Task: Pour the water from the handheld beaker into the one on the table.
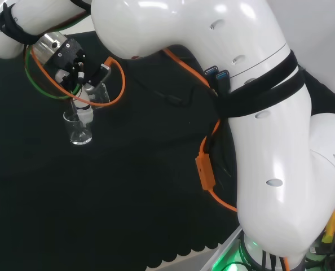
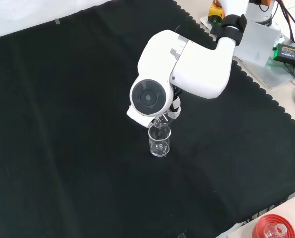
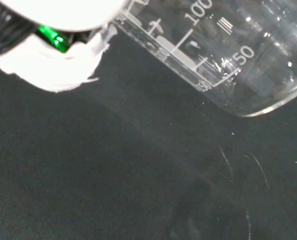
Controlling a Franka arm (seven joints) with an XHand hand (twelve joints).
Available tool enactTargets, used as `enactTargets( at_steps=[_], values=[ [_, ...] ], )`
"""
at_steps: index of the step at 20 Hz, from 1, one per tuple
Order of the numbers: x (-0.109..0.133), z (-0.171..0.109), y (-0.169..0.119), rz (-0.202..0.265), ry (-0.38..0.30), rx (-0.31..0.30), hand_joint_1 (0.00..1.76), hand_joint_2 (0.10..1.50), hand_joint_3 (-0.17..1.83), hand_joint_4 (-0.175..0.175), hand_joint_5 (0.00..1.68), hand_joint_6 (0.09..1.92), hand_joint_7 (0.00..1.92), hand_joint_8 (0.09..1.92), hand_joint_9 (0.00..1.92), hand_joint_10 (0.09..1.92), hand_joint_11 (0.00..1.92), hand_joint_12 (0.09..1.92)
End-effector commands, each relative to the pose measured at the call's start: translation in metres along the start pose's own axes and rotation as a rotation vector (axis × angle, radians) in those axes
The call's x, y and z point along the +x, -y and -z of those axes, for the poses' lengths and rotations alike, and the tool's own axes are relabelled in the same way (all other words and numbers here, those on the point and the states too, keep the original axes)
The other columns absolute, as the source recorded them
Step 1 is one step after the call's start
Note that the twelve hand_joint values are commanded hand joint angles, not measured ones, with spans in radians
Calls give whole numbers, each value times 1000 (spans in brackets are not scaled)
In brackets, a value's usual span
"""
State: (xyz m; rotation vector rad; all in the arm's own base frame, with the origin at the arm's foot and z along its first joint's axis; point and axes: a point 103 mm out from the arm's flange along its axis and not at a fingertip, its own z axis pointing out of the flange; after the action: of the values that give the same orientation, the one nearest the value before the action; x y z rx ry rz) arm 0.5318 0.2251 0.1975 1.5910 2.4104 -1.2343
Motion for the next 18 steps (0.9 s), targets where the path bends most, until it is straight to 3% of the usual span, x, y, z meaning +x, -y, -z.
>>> enactTargets(
  at_steps=[1, 8, 10, 18],
  values=[
    [-6, 0, 3, 4, -6, -3, 1144, 612, 692, 175, 1356, 538, 1627, 87, 1516, 87, 1105, 946],
    [-10, 1, 4, 26, -8, -17, 1144, 612, 692, 175, 1355, 540, 1627, 87, 1516, 87, 1104, 945],
    [0, 10, 2, 21, 16, -7, 1144, 612, 692, 175, 1354, 541, 1626, 87, 1517, 87, 1104, 945],
    [3, 10, 1, 11, 22, 6, 1144, 612, 692, 175, 1353, 543, 1626, 87, 1517, 87, 1104, 944]
  ],
)
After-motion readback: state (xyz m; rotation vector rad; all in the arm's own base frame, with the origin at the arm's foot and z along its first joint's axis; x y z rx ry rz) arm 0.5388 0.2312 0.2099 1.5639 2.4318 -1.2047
